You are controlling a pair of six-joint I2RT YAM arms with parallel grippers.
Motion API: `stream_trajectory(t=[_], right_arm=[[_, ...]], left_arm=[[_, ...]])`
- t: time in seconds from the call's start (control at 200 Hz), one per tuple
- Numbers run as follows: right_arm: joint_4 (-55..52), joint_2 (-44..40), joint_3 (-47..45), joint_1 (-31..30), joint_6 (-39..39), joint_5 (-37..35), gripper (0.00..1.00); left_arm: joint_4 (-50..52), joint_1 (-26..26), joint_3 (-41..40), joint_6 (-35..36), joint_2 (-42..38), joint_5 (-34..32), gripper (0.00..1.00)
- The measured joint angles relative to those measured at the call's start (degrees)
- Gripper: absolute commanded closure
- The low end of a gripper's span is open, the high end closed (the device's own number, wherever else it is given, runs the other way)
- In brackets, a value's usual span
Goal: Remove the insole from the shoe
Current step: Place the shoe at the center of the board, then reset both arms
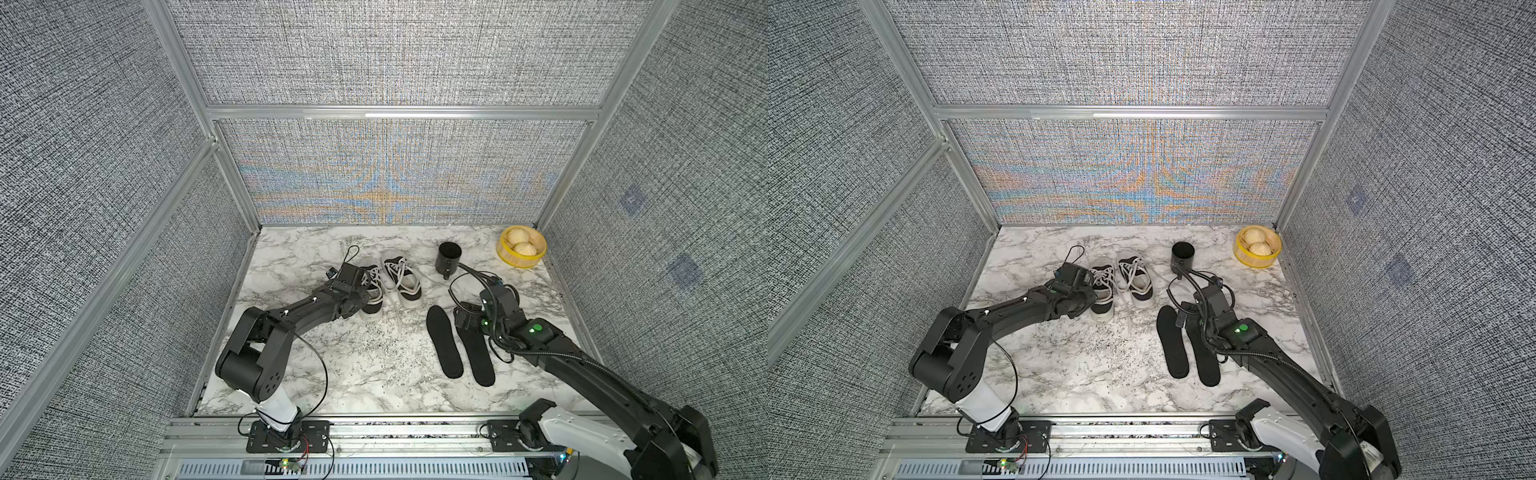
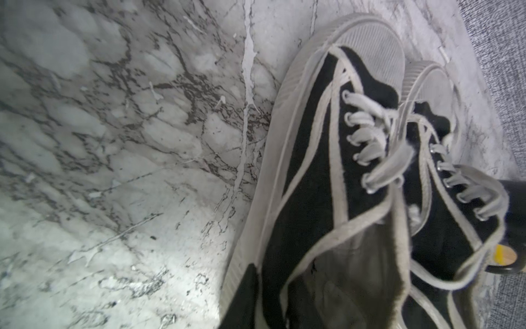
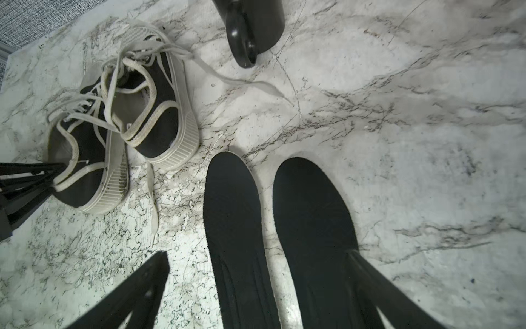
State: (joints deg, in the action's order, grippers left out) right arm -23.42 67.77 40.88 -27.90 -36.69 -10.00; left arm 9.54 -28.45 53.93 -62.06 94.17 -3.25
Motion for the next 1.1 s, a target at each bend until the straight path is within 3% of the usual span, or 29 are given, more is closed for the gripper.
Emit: stream_trajectory(t=[0.205,0.36,0.465,0.63,0.795,0.976,1.101], right_arm=[[5.2,-5.5,-5.8,9.4,4.5,-0.9,0.02],[15.3,-12.2,-14.4,14.6,11.4,-5.3,0.02],[28.9,-16.6,-24.9,17.3,20.2,-7.4,0.02],[51.8,-11.5,-32.5,21.7,32.4,-7.0,0.02],[69.8,2.8,-32.2,24.9,36.4,-1.2,0.02],[87.5,17.2,-29.3,26.8,37.7,6.8,0.02],[91.4,19.5,-29.4,27.9,36.7,7.8,0.02]], left_arm=[[3.0,0.2,-1.3,3.0,-9.7,-5.2,0.20],[8.3,1.3,-4.5,8.1,-20.8,-15.5,0.16],[8.4,3.3,-10.0,15.5,-27.7,-25.5,0.02],[0.6,8.6,-19.5,31.9,-30.7,-35.6,0.00],[-9.8,15.0,-21.3,43.5,-26.9,-35.0,0.00],[-28.0,18.8,-27.8,51.1,-18.4,-28.7,0.00],[-36.6,20.4,-27.9,55.2,-13.5,-22.4,0.00]])
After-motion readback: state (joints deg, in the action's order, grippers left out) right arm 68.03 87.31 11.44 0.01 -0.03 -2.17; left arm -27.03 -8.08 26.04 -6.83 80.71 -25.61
